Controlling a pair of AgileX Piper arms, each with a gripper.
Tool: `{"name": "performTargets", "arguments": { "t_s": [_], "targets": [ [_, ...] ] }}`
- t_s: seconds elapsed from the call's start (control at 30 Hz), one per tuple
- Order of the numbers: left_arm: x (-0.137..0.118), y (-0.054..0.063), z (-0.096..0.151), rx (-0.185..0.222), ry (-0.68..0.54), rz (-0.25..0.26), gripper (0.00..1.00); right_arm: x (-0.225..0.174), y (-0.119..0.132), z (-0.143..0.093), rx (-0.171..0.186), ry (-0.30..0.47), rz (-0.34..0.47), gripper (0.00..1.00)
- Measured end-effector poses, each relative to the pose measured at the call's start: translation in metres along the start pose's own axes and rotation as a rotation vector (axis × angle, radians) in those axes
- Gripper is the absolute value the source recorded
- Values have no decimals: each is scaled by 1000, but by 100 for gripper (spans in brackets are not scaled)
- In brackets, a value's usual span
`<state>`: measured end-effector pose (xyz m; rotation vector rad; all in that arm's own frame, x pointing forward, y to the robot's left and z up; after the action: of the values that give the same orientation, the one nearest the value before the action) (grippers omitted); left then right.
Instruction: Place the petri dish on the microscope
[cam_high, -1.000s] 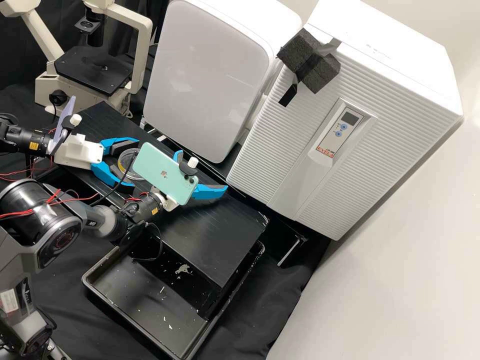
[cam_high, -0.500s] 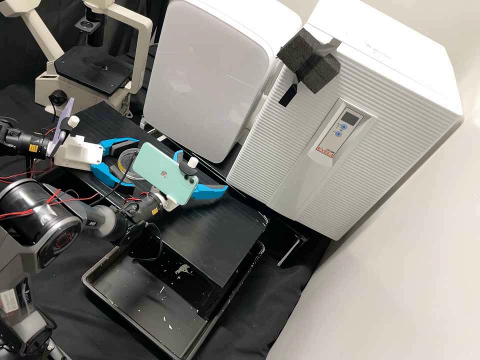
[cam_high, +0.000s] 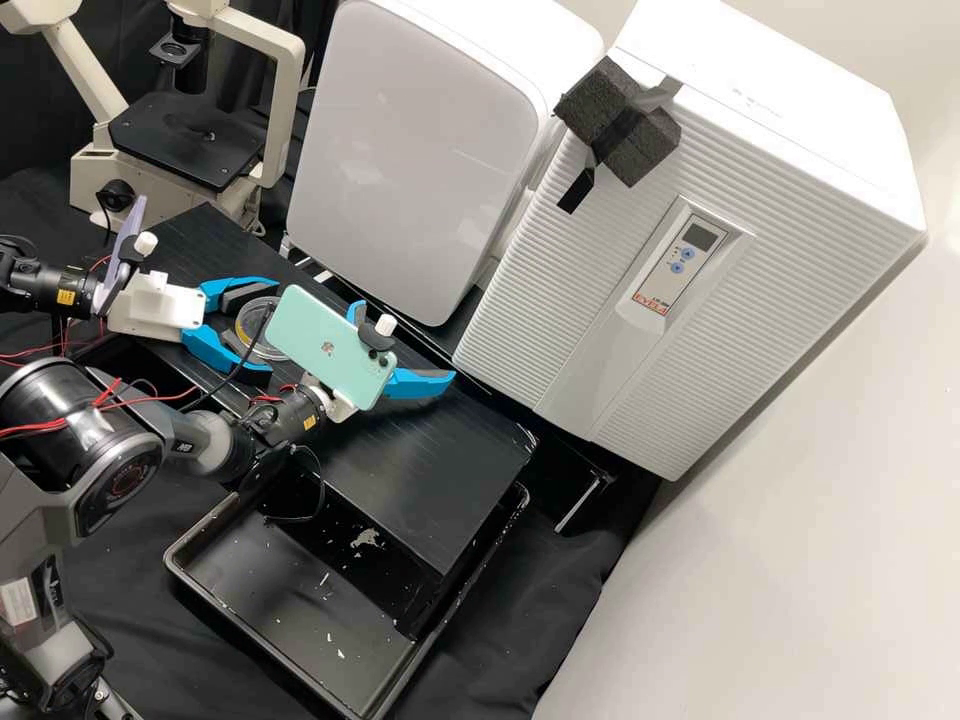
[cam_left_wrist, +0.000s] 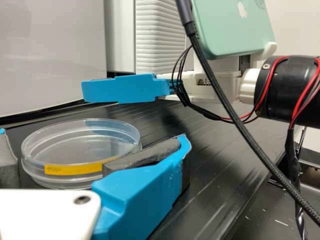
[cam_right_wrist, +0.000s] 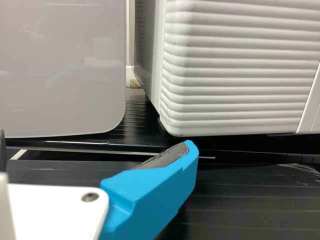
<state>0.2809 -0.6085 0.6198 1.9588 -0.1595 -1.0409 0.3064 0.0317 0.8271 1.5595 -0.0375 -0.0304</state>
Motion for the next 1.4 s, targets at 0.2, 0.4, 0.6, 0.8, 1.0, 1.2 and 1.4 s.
{"name": "performTargets", "arguments": {
  "t_s": [0.2, 0.4, 0.6, 0.8, 1.0, 1.2, 1.4],
  "targets": [
    [0, 0, 0, 8, 5, 2, 0, 0, 0, 0, 0, 0, 0, 100],
    [0, 0, 0, 10, 5, 2, 0, 0, 0, 0, 0, 0, 0, 100],
    [-2, -2, 1, 12, -3, 4, 0, 0, 0, 0, 0, 0, 0, 100],
    [-2, -2, 1, 12, -7, 7, 0, 0, 0, 0, 0, 0, 0, 100],
    [-4, -3, 1, 9, -8, 9, 0, 0, 0, 0, 0, 0, 0, 100],
    [-9, -5, 1, 0, -5, 14, 0, 0, 0, 0, 0, 0, 0, 100],
    [-37, 5, -6, 0, 38, 26, 0, 0, 0, 0, 0, 0, 0, 100]
  ]
}}
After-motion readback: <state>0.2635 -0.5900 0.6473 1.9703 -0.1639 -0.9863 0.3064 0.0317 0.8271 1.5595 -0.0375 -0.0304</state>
